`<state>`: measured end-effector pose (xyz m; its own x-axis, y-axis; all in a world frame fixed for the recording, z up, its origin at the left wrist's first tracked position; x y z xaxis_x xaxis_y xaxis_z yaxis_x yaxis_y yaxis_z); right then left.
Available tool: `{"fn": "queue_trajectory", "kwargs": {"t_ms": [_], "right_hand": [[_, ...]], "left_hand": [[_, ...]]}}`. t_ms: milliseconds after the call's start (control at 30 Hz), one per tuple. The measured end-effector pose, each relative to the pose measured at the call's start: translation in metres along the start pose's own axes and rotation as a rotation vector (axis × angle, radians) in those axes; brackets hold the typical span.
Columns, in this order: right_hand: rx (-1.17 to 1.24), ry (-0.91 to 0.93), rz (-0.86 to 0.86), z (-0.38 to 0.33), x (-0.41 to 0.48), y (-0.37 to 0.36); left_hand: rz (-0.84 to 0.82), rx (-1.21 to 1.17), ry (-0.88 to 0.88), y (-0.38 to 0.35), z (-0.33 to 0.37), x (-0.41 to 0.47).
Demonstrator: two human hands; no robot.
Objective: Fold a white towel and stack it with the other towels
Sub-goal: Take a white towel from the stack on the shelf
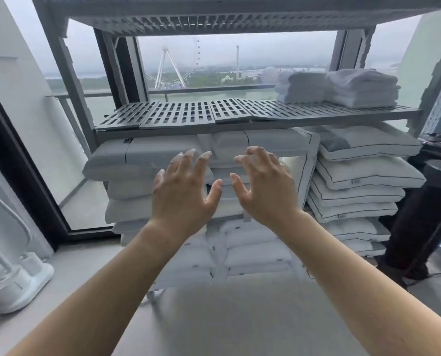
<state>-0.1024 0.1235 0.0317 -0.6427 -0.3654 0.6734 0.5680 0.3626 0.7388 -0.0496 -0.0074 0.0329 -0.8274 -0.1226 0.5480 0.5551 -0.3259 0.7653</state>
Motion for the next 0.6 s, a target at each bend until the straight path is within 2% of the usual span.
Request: {"fn": "queue_trajectory", "kwargs": {"t_ms": [300, 600], "right_hand": [[-0.005, -0.054, 0.002, 0.086, 0.004, -0.016], [-0.028, -0.109, -0.063, 0.139, 0.039, -0.056]], "left_hand": [[-0.038, 0.02, -0.082, -0.068, 0.054, 0.042], [-0.083, 0.034, -0.118, -0.122, 0.06, 0.107]]}}
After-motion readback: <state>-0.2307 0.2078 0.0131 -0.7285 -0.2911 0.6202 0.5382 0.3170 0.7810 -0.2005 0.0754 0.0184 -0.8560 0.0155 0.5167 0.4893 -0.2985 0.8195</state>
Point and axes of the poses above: each hand's wrist, its own x-axis towards the middle knuckle, its own y-axis out of the back of the hand, z = x × y, the point moved 6 cm from there along x, towards the middle knuckle, and after that the axes turned 12 degrees about -x, right-handed, at the moved point
